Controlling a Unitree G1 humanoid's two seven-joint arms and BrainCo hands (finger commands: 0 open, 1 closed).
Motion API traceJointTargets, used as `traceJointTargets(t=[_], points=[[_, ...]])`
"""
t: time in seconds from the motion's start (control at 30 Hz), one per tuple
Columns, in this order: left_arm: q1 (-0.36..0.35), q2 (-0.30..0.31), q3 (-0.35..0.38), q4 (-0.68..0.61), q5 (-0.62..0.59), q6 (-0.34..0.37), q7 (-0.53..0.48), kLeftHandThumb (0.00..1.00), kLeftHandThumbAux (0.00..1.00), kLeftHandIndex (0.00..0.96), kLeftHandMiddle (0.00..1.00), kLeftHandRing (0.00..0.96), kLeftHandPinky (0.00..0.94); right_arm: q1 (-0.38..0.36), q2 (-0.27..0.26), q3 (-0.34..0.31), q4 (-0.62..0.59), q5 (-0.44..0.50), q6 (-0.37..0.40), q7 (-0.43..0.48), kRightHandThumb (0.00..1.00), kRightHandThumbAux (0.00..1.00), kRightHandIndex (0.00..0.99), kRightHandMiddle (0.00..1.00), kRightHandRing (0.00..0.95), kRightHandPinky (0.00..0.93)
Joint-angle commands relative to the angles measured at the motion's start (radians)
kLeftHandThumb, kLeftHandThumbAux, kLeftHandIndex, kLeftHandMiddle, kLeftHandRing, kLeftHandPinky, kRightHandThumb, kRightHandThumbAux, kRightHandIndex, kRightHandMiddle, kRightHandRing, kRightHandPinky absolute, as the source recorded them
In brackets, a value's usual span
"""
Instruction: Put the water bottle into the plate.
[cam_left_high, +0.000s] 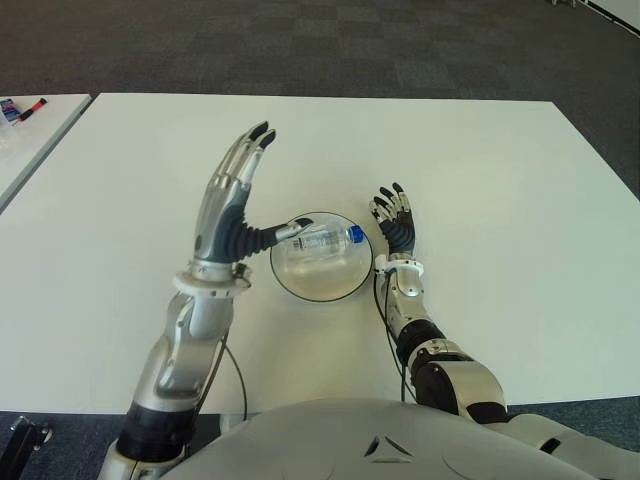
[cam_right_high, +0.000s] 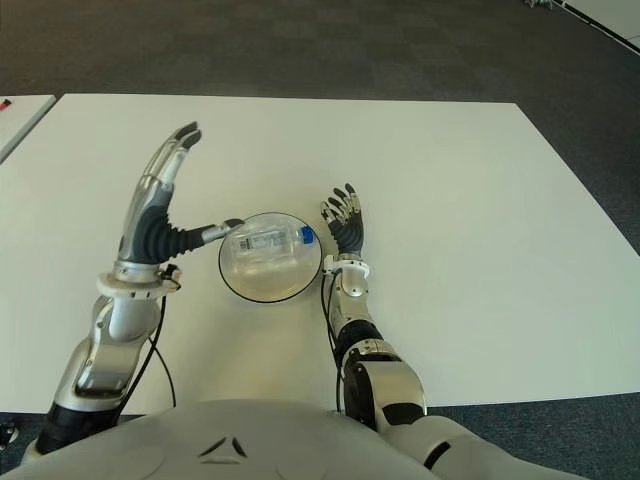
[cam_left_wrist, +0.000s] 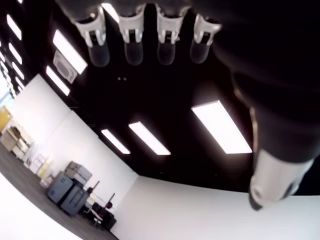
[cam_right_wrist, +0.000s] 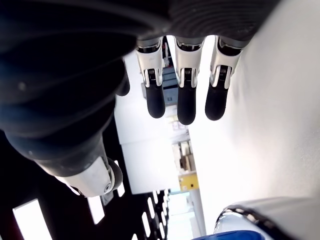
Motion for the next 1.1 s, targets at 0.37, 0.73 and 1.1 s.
traceJointTargets(t=[0.37,0.73,1.1], points=[[-0.281,-0.089,0.162,0.507,-0.434,-0.003,-0.127,0.000,0.733,0.000,0.000,0.000,0.007,0.059,0.031,-0.008,0.050,0.005,0.034,-0.001,0.058,0.786,0.080,0.201,0.215,0.255],[-0.402,-0.205,0.268,0.839,-0.785,-0.070,-0.314,0.000,0.826,0.028,0.023,0.010,0.069,0.069,0.032,-0.007,0.036,0.002,0.030,-0.009,0.078,0.808,0.098,0.216,0.226,0.260],[-0.418,-0.270,0.284,0.895,-0.815,-0.125,-0.318,0.010,0.839,0.090,0.077,0.073,0.130,0.072,0.032,-0.008,0.027,0.002,0.034,-0.009,0.058,0.809,0.101,0.209,0.216,0.244]])
